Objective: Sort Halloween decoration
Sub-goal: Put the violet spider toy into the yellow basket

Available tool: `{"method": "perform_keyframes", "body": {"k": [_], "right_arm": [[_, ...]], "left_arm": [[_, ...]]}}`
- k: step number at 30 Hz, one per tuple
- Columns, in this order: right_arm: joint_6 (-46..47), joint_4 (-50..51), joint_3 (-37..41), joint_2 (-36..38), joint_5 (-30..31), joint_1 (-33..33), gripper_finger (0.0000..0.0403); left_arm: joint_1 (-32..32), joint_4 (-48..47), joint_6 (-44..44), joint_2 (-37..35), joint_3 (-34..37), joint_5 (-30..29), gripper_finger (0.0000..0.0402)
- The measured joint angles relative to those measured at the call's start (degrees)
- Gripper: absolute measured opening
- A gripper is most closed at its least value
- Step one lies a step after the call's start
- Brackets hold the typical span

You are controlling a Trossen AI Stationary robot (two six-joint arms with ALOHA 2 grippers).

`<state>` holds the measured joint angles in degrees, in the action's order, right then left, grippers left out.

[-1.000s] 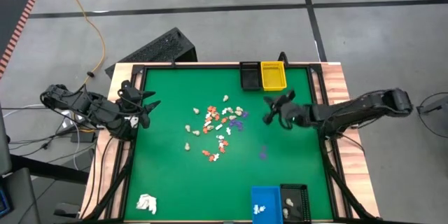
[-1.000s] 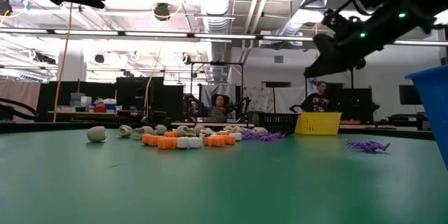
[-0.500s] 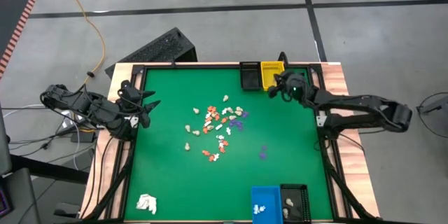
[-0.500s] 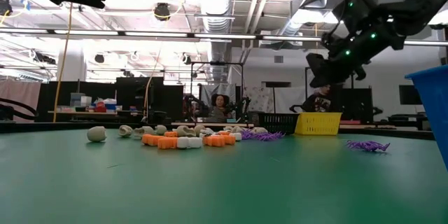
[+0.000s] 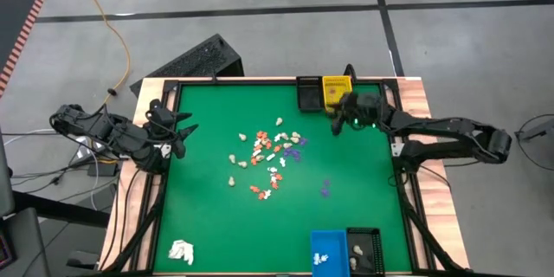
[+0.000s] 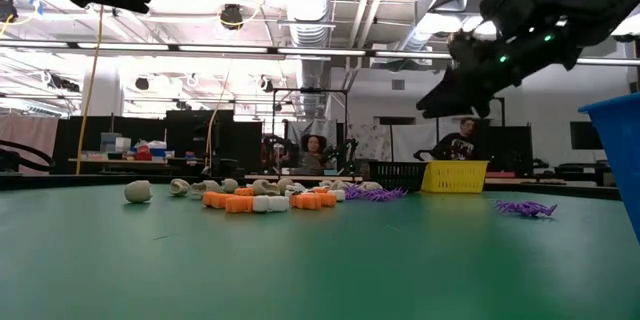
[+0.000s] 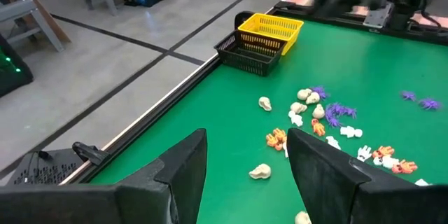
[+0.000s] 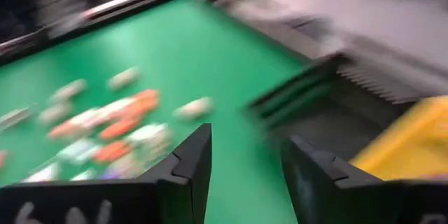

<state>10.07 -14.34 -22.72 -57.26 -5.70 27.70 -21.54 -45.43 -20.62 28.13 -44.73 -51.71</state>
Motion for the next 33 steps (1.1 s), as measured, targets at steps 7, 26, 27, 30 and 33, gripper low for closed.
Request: {"method": "perform_keyframes", "body": {"k": [7, 26, 27, 30, 33], "right_arm": [[7.1, 11.82, 0.02, 2.46, 3.01, -20.79, 0.0156], [37.74, 12.33, 0.07, -16.38, 49.82, -63.46, 0.0152], [38.19, 11.38, 0.07, -18.16, 49.86, -63.52, 0.0152], [38.29, 7.46, 0.09, -22.96, 50.11, -63.62, 0.0152], [38.16, 4.12, 0.09, -27.02, 50.28, -63.56, 0.0152]], "left_arm": [[-0.02, -0.44, -0.04, -0.01, 0.0, 0.03, 0.0189], [-0.01, -0.41, -0.23, 0.0, 0.0, 0.36, 0.0189], [0.0, -0.39, -0.24, -0.01, 0.0, 0.36, 0.0189], [0.0, -0.35, -0.96, -0.01, 0.0, 0.34, 0.0189], [0.0, -0.35, -1.59, -0.01, 0.0, 0.36, 0.0189]]}}
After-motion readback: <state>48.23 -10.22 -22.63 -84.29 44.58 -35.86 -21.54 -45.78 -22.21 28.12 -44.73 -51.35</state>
